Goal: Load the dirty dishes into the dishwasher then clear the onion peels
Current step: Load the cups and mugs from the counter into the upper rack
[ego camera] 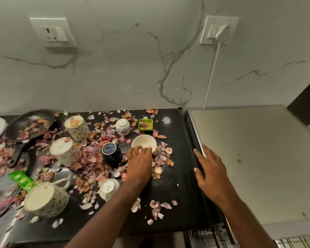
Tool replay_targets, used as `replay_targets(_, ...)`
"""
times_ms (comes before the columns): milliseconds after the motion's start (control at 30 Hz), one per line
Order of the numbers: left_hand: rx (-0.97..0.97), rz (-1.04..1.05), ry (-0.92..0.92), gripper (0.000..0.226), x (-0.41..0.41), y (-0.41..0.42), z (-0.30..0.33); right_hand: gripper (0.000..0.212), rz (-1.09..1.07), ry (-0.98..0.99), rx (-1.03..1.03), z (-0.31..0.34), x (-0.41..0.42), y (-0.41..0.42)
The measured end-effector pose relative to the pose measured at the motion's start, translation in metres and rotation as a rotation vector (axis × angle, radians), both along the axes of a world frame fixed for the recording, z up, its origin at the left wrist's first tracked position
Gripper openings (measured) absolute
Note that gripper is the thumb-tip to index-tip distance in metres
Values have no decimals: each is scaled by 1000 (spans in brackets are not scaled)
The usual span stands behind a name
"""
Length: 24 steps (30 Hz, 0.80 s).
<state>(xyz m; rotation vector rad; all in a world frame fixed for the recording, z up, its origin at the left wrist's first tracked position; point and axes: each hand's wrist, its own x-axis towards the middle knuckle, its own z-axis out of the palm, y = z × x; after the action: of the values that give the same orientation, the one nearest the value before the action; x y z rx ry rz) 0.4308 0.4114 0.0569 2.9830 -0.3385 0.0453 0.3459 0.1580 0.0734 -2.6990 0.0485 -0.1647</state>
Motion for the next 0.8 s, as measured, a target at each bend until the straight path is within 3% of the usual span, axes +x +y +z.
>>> replay_targets(133,90,-23,29,41,23,11,-7,62,-42,-2,82,5,-8,-2)
replay_targets(200,-66,25,-39,24,33,12,-9,61,-73,-3,115,6,-12,-5)
replay_targets(233,-262,87,-78,15,33,12,-5,60,-88,-3,133,6,-14,-7)
replay_targets(300,-813,260,-97,19,26,6,14,60,-113,-10,173,6,-19,-10)
replay_targets(400,-1641,674,46,19,19,-10,48,59,-156,-8,236,8,-23,-11)
replay_targets(467,-2063,941,184,20,24,-11,56,58,-168,-7,258,9,-25,-11)
replay_targets(533,-2366,1083,293,28,30,-6,54,58,-175,-7,281,10,-26,-10)
replay_targets(667,-2524,1160,392,26,31,-1,42,57,-174,8,308,9,-27,-10)
replay_targets(800,-2426,1086,448,34,21,-8,43,57,-164,26,322,9,-29,-12)
